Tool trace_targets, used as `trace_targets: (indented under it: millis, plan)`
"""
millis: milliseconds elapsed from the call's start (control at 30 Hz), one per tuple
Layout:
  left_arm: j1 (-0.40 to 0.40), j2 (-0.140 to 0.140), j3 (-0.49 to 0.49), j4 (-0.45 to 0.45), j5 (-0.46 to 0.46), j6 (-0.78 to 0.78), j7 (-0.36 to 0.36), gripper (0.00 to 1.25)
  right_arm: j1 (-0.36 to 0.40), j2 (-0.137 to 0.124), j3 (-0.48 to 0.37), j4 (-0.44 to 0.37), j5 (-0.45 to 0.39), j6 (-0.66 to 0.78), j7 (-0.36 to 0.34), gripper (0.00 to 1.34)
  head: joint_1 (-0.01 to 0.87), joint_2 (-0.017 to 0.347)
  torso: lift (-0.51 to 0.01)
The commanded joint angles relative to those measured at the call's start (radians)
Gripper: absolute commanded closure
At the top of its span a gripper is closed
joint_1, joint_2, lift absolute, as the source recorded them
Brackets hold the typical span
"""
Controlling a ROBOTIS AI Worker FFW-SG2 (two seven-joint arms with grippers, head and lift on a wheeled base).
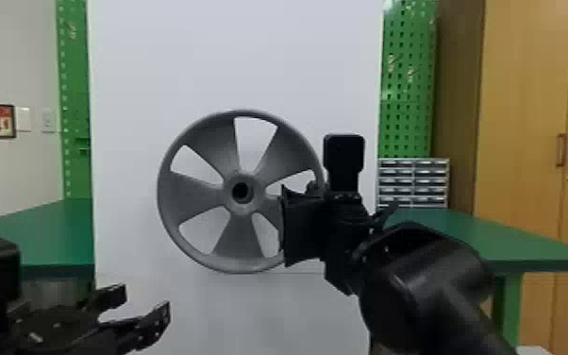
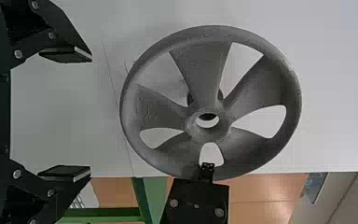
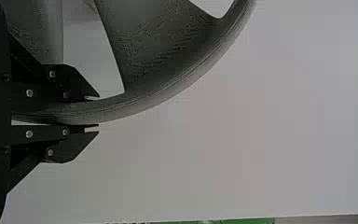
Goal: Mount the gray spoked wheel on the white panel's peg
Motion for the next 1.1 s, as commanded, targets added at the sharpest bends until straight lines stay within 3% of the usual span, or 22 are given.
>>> trace_targets:
  millis: [0,1067]
  plan:
    - [-0.002,0.001,-0.004,0.004,0.0,0.001,0.0,0.4,-0.005,0.004,0.003,0.012,0.003,-0.007,0.0,1.21,0.091,-0.008,-0.483]
    - [-0.016,0.008,-0.024,0.015,0.003,0.001,0.0,0.4,-0.038,0.026,0.003,0.071,0.006,-0.032,0.0,1.21,0.091,-0.008,-0.482]
